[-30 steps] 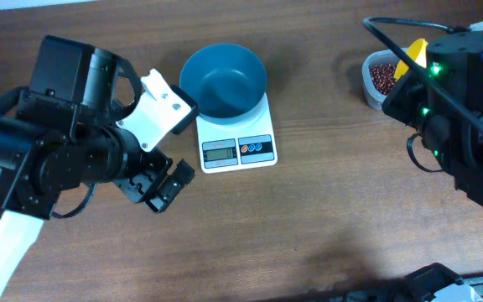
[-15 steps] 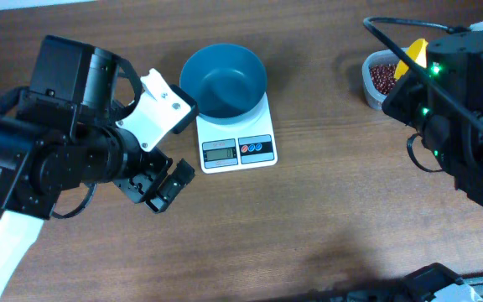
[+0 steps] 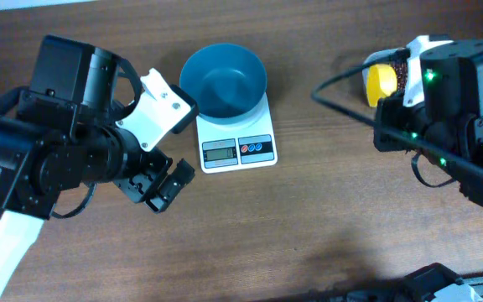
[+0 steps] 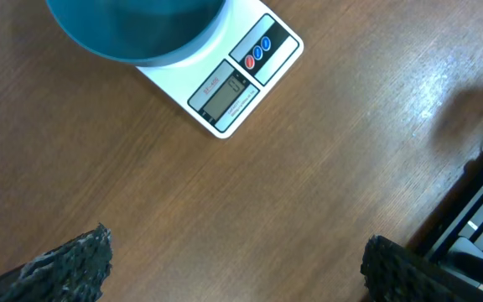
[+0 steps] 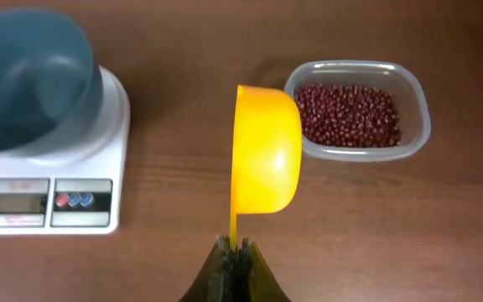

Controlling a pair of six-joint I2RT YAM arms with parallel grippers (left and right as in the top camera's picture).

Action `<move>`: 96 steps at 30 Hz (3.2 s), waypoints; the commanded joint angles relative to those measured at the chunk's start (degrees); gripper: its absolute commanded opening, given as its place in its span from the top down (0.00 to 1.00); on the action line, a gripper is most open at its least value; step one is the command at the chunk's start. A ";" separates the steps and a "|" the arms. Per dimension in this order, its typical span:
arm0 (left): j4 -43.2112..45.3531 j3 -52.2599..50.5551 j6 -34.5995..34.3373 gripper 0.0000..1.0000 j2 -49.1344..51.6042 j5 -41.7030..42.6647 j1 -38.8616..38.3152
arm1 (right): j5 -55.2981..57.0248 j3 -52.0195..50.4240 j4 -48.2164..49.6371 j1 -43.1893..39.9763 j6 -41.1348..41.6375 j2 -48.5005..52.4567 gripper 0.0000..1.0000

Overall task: Scoop item into bowl and weigh 50g on scale
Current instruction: 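Carry the scoop with the right gripper over the bean tub, then dip the scoop into the red beans and lift it filled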

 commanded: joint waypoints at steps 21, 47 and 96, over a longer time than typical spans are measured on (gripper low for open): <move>0.13 0.68 -0.74 0.01 -0.39 0.85 -0.15 | -0.11 9.97 7.19 -15.67 -5.22 30.25 0.96; 0.13 0.68 -0.74 0.01 -0.39 0.85 -0.15 | -0.76 9.97 17.00 -25.00 -6.12 41.22 0.96; 0.13 0.68 -0.74 0.01 -0.39 0.85 -0.15 | -54.16 9.22 10.71 -43.69 6.08 51.52 0.96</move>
